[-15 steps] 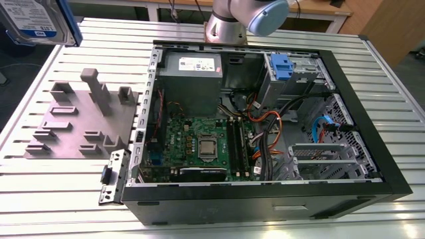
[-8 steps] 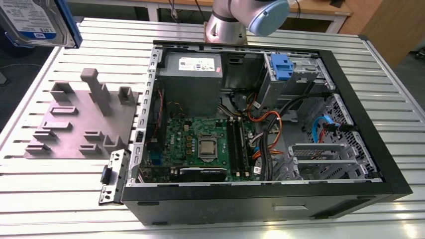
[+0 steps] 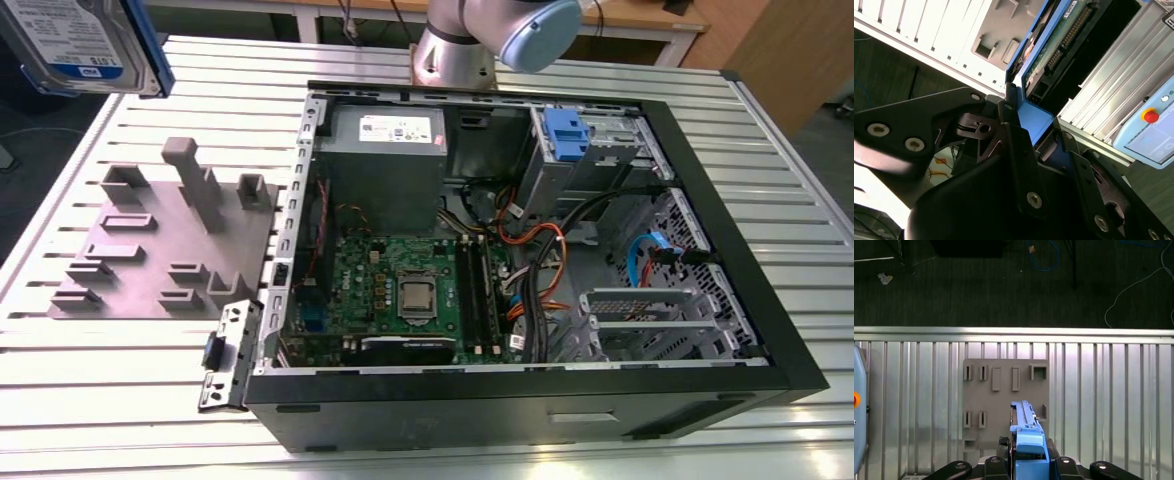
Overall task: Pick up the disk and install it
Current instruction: 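Pick up the disk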
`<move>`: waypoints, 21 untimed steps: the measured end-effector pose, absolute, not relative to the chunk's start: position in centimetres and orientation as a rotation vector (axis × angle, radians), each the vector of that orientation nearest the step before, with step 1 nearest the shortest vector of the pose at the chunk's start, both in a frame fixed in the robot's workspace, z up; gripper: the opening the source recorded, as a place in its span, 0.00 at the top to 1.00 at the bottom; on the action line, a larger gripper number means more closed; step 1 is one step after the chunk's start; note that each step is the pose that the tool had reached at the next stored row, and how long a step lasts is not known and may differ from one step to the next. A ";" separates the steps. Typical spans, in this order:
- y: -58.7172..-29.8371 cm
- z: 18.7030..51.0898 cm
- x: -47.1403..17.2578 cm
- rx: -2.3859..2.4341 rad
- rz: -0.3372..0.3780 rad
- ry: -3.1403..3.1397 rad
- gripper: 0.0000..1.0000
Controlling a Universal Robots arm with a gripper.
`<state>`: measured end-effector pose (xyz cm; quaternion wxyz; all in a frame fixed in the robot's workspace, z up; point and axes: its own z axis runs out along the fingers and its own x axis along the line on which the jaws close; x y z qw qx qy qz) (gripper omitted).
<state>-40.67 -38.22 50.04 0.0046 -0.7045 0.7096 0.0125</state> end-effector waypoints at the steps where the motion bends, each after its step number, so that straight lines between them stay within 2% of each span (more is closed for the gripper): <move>1: -38.2 50.0 -40.6 -2.207 0.039 2.223 0.64; 21: -38.2 50.0 -39.8 -2.207 0.039 2.223 0.64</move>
